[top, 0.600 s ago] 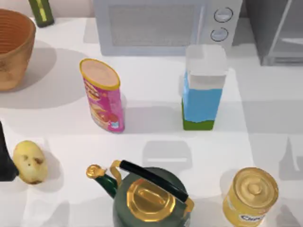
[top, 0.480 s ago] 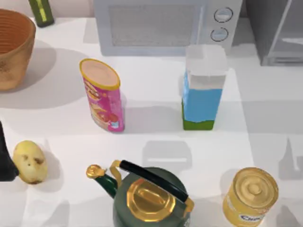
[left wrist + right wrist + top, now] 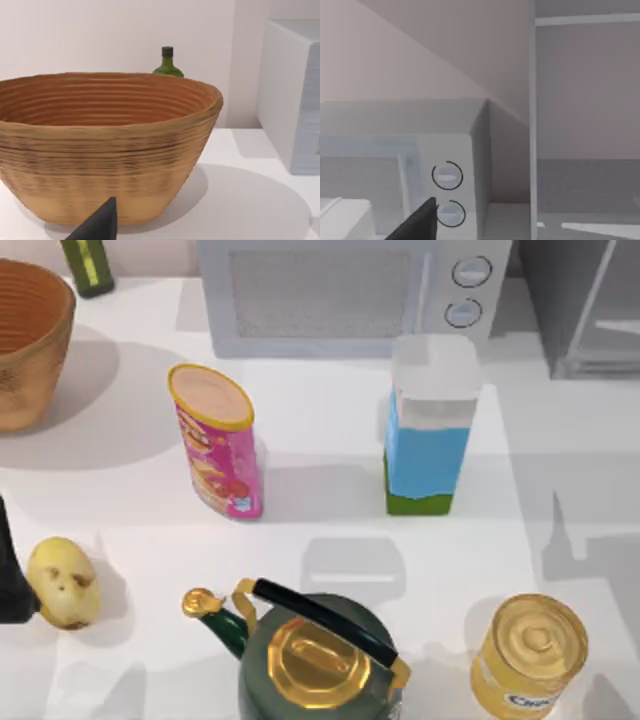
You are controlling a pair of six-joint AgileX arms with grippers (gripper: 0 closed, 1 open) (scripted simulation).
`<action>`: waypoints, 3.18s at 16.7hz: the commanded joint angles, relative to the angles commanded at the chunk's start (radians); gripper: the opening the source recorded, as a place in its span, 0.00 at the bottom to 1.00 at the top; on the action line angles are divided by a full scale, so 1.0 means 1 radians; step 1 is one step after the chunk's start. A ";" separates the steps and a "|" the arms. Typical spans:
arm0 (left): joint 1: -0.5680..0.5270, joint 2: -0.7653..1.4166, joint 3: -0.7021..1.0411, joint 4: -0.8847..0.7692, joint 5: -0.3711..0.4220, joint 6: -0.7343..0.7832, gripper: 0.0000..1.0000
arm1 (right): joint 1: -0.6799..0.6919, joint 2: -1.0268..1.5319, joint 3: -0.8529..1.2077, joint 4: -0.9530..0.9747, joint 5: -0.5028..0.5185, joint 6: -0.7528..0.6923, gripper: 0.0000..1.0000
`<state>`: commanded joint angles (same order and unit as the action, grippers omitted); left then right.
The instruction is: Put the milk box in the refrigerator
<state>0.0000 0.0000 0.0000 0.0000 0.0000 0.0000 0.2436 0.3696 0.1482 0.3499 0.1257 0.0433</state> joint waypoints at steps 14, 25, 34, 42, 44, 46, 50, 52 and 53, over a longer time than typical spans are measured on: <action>0.000 0.000 0.000 0.000 0.000 0.000 1.00 | 0.527 1.418 0.450 0.868 0.537 0.089 1.00; 0.000 0.000 0.000 0.000 0.000 0.000 1.00 | 0.569 1.796 0.540 0.964 0.714 0.088 1.00; 0.000 0.000 0.000 0.000 0.000 0.000 1.00 | 0.518 1.778 0.627 0.874 0.663 0.071 1.00; 0.000 0.000 0.000 0.000 0.000 0.000 1.00 | 0.465 1.880 0.698 0.906 0.613 0.065 1.00; 0.000 0.000 0.000 0.000 0.000 0.000 1.00 | 0.465 1.880 0.698 0.906 0.613 0.065 1.00; 0.000 0.000 0.000 0.000 0.000 0.000 1.00 | 0.465 1.880 0.698 0.906 0.613 0.065 0.92; 0.000 0.000 0.000 0.000 0.000 0.000 1.00 | 0.465 1.880 0.698 0.906 0.613 0.065 0.62; 0.000 0.000 0.000 0.000 0.000 0.000 1.00 | 0.465 1.880 0.698 0.906 0.613 0.065 0.47; 0.000 0.000 0.000 0.000 0.000 0.000 1.00 | 0.465 1.880 0.698 0.906 0.613 0.065 0.40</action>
<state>0.0000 0.0000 0.0000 0.0000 0.0000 0.0000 0.7089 2.2491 0.8465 1.2564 0.7384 0.1079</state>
